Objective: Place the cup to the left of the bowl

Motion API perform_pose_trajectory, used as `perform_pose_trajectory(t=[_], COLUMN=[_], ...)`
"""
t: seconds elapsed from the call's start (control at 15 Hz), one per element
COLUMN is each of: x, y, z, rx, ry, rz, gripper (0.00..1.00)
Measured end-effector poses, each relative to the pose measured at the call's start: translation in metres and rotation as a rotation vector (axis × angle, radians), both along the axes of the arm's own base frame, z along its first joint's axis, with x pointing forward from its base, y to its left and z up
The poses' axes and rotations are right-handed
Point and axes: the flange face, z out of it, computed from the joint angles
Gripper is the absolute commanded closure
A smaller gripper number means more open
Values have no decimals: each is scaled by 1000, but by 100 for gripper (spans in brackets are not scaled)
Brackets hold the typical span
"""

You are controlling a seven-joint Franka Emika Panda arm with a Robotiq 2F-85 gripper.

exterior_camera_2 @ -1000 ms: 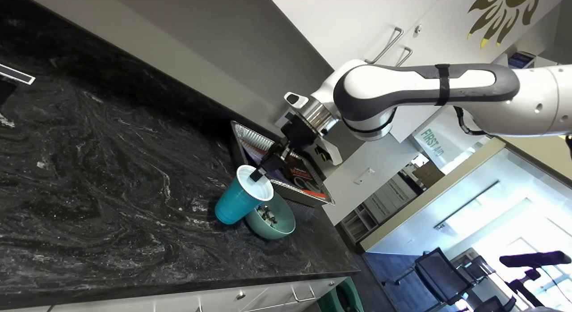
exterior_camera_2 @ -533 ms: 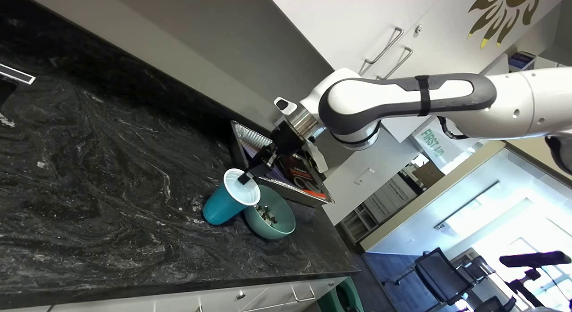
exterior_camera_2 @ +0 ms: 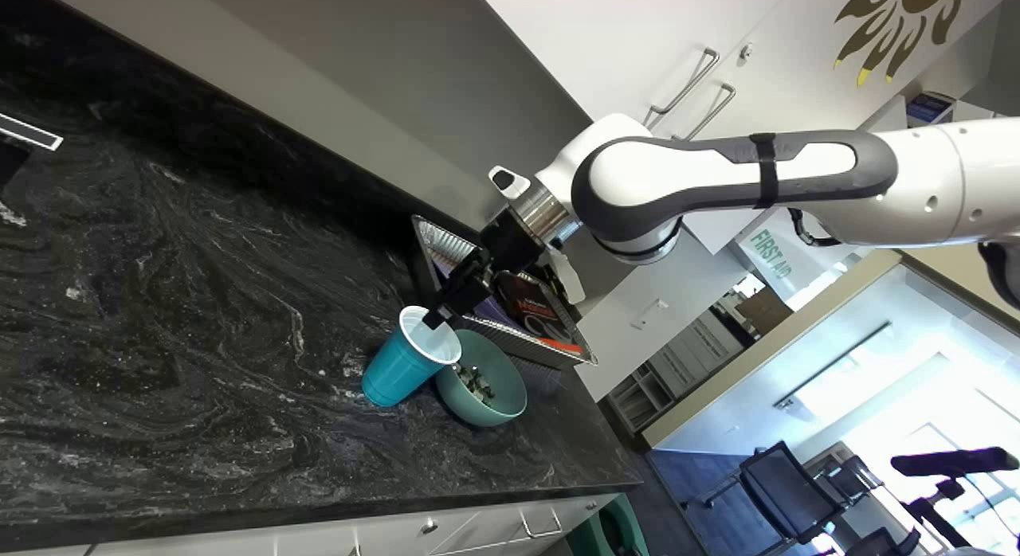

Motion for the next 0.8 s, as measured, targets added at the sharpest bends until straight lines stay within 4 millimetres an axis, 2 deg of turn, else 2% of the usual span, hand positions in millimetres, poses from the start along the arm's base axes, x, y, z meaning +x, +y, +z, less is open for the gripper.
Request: perform_pose_trajectory(t=[0.07, 0.13, 0.4, 0.6, 0.8], x=[-5, -10, -35, -53, -66], y=[6, 11, 23, 19, 12], z=[8, 17, 58, 79, 90], rx=[3, 3, -11, -35, -56], ry=[-3, -3, -11, 10, 29], rz=[-8, -27, -124, -181, -212], gripper=[2, 0, 0, 0, 0])
